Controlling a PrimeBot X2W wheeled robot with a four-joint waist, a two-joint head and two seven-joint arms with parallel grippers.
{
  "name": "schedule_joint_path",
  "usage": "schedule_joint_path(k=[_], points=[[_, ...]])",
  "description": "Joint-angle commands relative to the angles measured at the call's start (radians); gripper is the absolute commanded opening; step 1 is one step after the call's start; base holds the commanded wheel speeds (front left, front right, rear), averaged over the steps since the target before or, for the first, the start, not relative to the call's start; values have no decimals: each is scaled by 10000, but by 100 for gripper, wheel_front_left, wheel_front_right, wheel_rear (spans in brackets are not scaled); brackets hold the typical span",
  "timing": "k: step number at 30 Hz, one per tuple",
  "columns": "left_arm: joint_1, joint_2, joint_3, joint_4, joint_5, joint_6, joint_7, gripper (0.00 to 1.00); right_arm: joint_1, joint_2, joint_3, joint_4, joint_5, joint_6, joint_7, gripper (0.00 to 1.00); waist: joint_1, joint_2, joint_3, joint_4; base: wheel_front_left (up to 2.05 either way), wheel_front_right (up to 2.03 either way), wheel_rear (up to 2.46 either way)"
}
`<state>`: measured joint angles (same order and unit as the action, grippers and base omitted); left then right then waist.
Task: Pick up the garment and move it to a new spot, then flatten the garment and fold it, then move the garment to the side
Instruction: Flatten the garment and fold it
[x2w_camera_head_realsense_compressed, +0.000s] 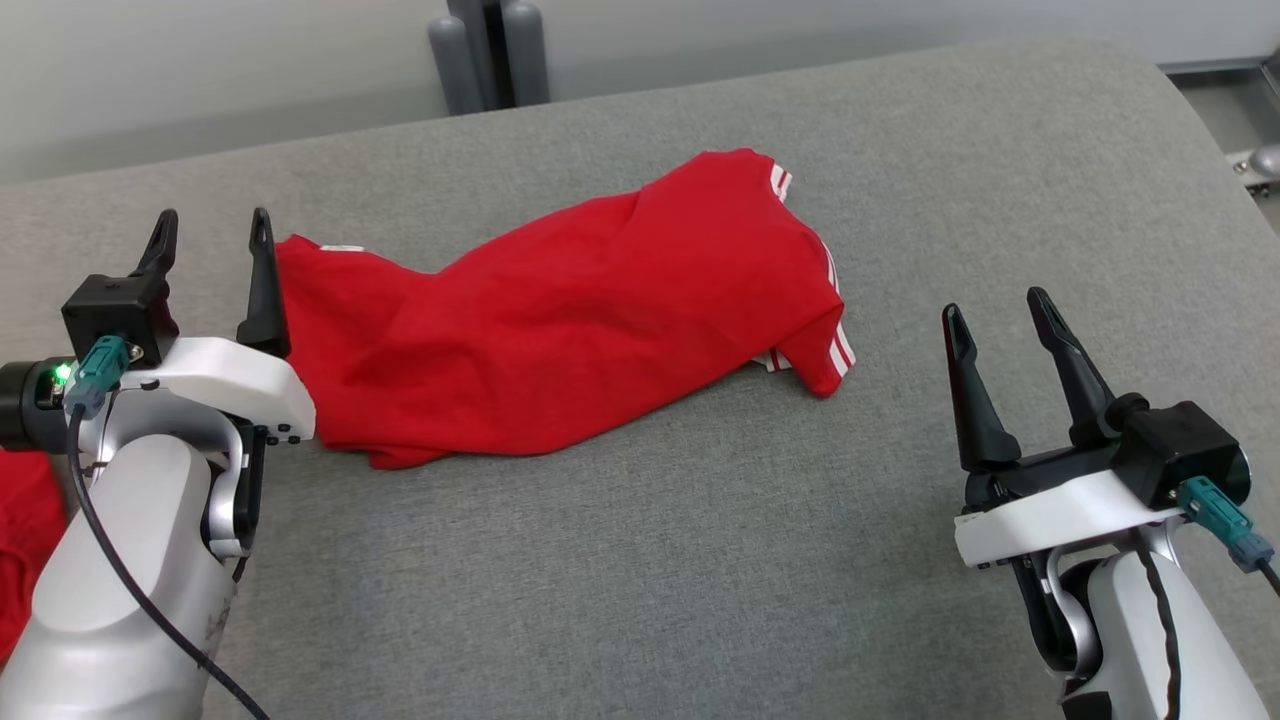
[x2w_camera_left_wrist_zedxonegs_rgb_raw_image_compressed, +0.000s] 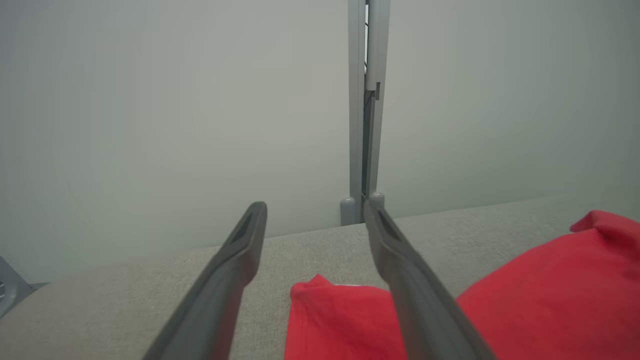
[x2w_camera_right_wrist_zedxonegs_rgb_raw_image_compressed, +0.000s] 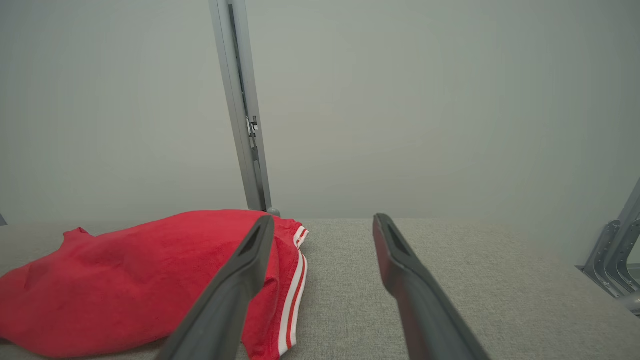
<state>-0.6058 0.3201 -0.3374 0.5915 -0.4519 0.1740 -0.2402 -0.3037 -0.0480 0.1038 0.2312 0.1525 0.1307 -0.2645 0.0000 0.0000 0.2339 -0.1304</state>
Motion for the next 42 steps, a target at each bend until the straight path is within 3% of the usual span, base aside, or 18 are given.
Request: schedule_joint_path(k=[1, 7, 16, 18, 21, 31, 42], points=[[190, -14, 140, -319, -78, -1, -131, 100, 36, -55, -55, -87, -91, 1, -28, 100, 0, 0, -210, 170, 0, 0, 0], [1173, -179, 658, -2104, 225, -118, -232, 100, 271, -52, -90, -105, -279, 1, -28, 100, 0, 0, -723, 574, 0, 0, 0], [3830, -1051, 1422, -4262, 1035, -444, -230, 100, 609, -59, -204, -49, -587, 1, -28, 100, 0, 0, -1209, 1191, 0, 0, 0], [4062, -1118, 1440, -4299, 1209, -524, -231, 100, 680, -58, -208, -28, -587, 1, -28, 100, 0, 0, -1243, 1250, 0, 0, 0], [4757, -1662, 1690, -4437, 1592, -738, -233, 100, 742, -63, -149, 87, -657, 1, -27, 100, 0, 0, -1321, 1353, 0, 0, 0], [5120, -2317, 2422, -4309, 2197, -1385, -234, 100, 852, -150, -186, 472, -571, 1, -28, 100, 0, 0, -1352, 1441, 0, 0, 0], [4826, -2571, 2676, -3906, 2676, -1979, -235, 100, 320, -400, -156, 2762, -569, 1, 339, 100, 0, 0, -885, 1764, 0, 0, 0]])
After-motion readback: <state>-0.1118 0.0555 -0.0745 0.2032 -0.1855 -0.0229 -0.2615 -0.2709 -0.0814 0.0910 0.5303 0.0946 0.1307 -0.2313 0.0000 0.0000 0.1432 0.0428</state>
